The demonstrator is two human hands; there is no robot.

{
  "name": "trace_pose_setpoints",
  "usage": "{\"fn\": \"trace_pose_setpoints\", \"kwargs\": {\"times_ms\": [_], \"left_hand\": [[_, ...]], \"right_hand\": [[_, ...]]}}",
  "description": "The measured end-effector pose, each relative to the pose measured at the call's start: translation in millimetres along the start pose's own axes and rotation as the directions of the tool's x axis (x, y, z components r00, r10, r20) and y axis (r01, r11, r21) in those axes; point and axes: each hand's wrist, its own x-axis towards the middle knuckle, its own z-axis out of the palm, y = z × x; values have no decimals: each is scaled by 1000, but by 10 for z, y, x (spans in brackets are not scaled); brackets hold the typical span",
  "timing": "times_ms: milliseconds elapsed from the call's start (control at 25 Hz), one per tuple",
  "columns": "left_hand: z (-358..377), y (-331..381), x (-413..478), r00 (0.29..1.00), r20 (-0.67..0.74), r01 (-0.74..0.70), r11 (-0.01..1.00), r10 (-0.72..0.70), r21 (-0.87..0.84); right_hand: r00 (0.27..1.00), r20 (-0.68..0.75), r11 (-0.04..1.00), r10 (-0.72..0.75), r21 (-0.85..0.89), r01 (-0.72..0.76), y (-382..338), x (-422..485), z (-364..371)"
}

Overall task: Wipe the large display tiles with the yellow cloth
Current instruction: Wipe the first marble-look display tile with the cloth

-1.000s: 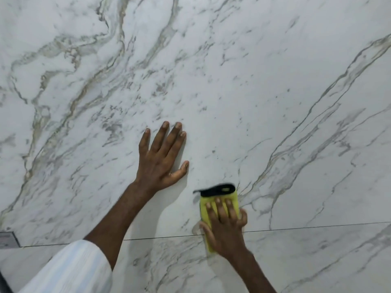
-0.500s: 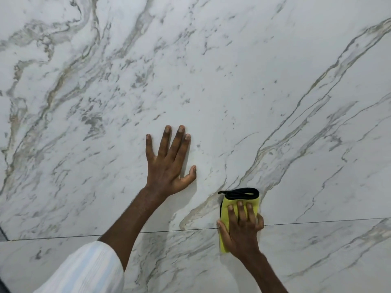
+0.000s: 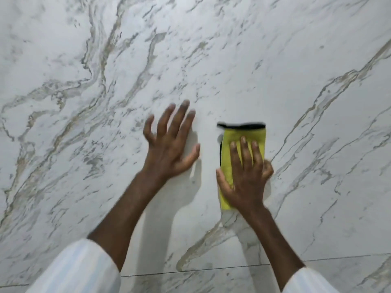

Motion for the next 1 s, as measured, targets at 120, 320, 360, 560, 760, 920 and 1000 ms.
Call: {"fn": "trace_pose_setpoints", "kwargs": {"times_ms": [120, 320, 360, 560, 760, 920, 1000], "left_hand": [[97, -235, 535, 1000, 9, -7, 998, 7, 60], [260, -228, 478, 999, -27, -23, 995, 25, 101], [254, -234, 484, 999, -34, -23, 996, 26, 89], [75, -216, 678, 995, -83, -53, 998, 51, -24], [-2, -445, 1440, 993, -115, 19, 999, -22, -28], [295, -478, 1451, 998, -60, -9, 991, 17, 137], [331, -491, 1430, 996, -83, -20, 988, 33, 155]], "right_hand": [[998, 60, 1000, 6, 18, -7, -23, -587, -20], [996, -68, 996, -54, 60, 59, -28, 948, -24], [994, -87, 995, -70, 63, 75, -29, 1458, -52], [997, -81, 998, -10, 55, 15, -68, 2382, -104], [992, -75, 992, -106, 55, 110, -37, 1761, -61], [987, -69, 988, -144, 53, 148, -22, 2707, -133], [987, -35, 984, -159, 78, 161, -20, 3340, -161]]}}
